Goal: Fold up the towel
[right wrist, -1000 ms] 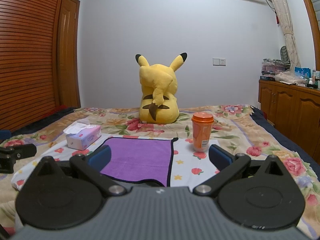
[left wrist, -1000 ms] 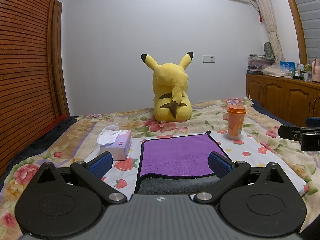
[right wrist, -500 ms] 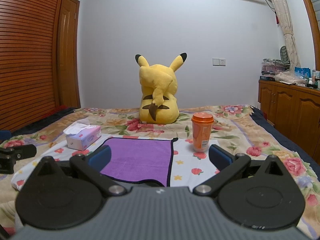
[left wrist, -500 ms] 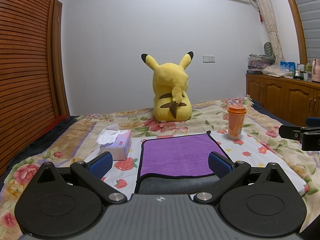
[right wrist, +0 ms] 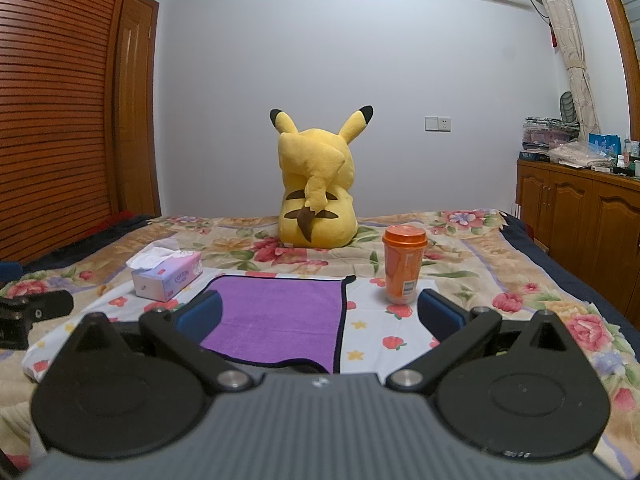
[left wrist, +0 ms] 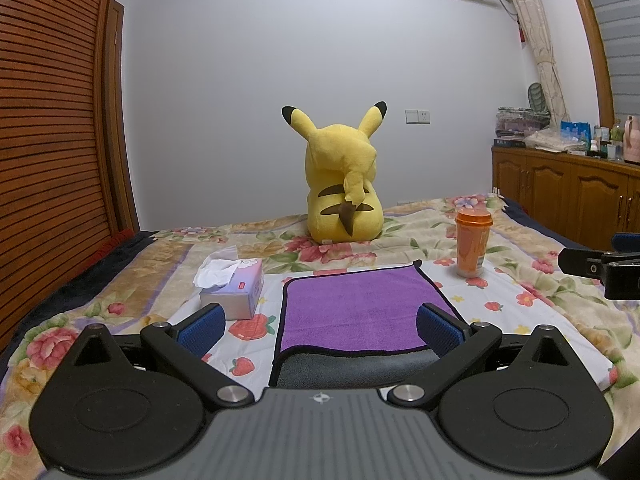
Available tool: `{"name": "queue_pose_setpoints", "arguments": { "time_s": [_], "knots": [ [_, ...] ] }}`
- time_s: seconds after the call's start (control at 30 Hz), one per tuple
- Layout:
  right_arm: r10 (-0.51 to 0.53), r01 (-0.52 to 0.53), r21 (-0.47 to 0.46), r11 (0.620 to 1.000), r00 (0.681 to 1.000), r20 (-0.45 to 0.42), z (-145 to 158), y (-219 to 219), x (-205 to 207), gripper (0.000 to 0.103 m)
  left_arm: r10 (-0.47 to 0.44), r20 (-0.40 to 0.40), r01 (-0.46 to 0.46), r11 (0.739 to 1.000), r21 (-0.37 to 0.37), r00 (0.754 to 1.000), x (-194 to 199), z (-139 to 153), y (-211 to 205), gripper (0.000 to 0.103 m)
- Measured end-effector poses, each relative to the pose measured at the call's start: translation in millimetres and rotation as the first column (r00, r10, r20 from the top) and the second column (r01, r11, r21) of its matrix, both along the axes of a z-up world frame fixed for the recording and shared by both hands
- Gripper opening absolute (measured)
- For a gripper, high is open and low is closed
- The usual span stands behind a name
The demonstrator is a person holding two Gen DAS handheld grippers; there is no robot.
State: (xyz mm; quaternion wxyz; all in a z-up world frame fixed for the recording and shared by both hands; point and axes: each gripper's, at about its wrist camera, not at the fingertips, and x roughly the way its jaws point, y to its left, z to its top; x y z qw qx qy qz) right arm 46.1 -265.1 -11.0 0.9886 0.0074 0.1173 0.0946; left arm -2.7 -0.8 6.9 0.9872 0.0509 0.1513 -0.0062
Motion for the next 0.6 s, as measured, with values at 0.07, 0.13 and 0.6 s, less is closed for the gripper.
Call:
{"name": "queue_pose_setpoints", "arguments": {
  "time_s": [0.07,0.13,0.6],
  "knots": [
    [0.0,0.0,0.0,1.0,1.0,0.0,0.2,-0.2,0.0,0.103,0.0,0.0,0.0,1.0,0.0,1.0,0.2,-0.5,0.0,0.103],
    [0.0,0.0,0.001,1.0,1.0,0.0,0.4,-0.2,0.1,0.103,0.0,0.001,0.0,1.0,0.0,1.0,0.1,-0.4,0.0,0.103],
    [0.0,0.0,0.001,1.0,1.0,0.0,0.4,0.2,0.2,0.103,0.0,-0.001,0.0,1.0,0.0,1.0,-0.6,-0.2,0.0,0.103]
  ]
}}
